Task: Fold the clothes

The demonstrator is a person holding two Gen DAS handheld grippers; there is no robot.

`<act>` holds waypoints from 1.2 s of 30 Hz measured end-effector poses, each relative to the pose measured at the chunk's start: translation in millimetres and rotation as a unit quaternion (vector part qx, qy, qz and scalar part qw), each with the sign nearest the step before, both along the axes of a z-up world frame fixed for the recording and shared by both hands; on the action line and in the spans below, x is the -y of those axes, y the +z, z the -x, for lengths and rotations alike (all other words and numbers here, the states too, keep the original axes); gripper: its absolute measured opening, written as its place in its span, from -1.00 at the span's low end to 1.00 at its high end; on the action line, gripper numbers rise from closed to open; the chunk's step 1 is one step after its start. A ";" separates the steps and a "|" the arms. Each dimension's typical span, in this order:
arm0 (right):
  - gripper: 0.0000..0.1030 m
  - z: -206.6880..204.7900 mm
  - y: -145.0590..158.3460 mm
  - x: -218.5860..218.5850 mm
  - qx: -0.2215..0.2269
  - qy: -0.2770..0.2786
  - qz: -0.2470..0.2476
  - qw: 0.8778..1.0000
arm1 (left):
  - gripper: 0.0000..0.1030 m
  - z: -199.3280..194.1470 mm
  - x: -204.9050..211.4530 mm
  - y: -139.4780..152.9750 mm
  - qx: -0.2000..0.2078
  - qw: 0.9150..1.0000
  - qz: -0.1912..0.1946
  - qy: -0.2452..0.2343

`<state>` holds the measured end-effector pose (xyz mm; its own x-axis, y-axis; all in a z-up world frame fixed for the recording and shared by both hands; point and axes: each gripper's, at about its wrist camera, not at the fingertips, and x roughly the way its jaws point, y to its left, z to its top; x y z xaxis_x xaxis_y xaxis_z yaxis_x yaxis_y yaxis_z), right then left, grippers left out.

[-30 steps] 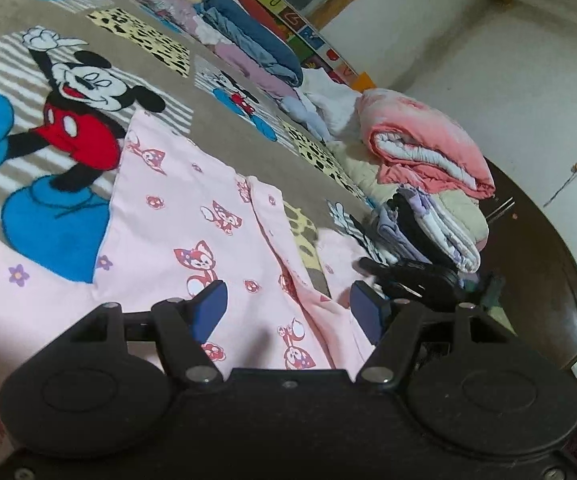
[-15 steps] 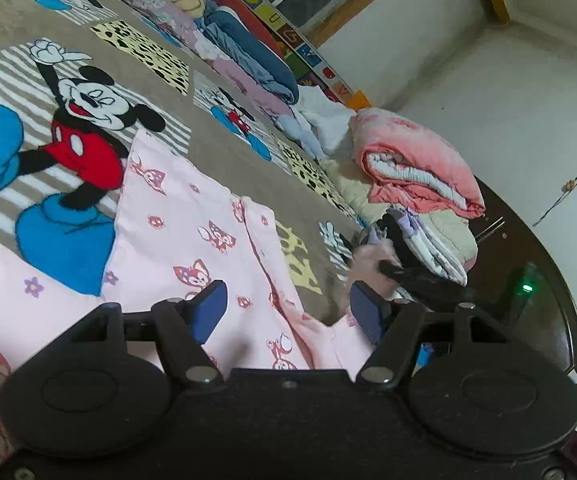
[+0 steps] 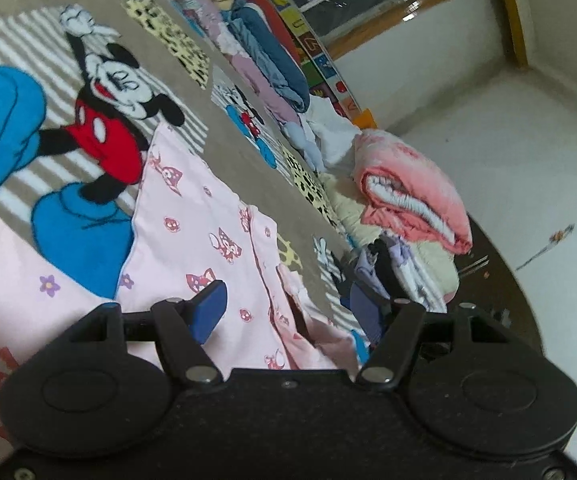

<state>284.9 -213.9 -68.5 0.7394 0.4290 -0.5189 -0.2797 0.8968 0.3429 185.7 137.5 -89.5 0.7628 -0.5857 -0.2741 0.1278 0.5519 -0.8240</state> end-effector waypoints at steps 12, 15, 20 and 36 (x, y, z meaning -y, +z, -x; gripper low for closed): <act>-0.15 -78.7 -44.6 18.0 -0.060 0.045 0.103 0.992 | 0.31 -8.5 9.4 -9.5 -0.015 1.000 -0.003 -0.025; -0.14 -86.8 -50.4 11.2 -0.054 0.061 0.106 0.991 | 0.31 -11.4 10.0 -12.6 -0.019 0.999 -0.004 -0.030; -0.72 -84.3 -47.2 3.3 -0.046 0.088 0.108 0.989 | 0.31 -11.3 7.1 -14.0 -0.023 0.999 0.000 -0.029; -0.75 40.4 56.8 100.9 0.100 -0.126 -0.023 0.987 | 0.33 -1.2 13.6 -3.4 0.000 0.999 -0.021 -0.033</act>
<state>244.5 -314.8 -11.7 0.9112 0.2385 -0.3358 -0.1160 0.9309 0.3464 186.9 123.9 -92.9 0.7228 -0.6231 -0.2989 0.1659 0.5763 -0.8002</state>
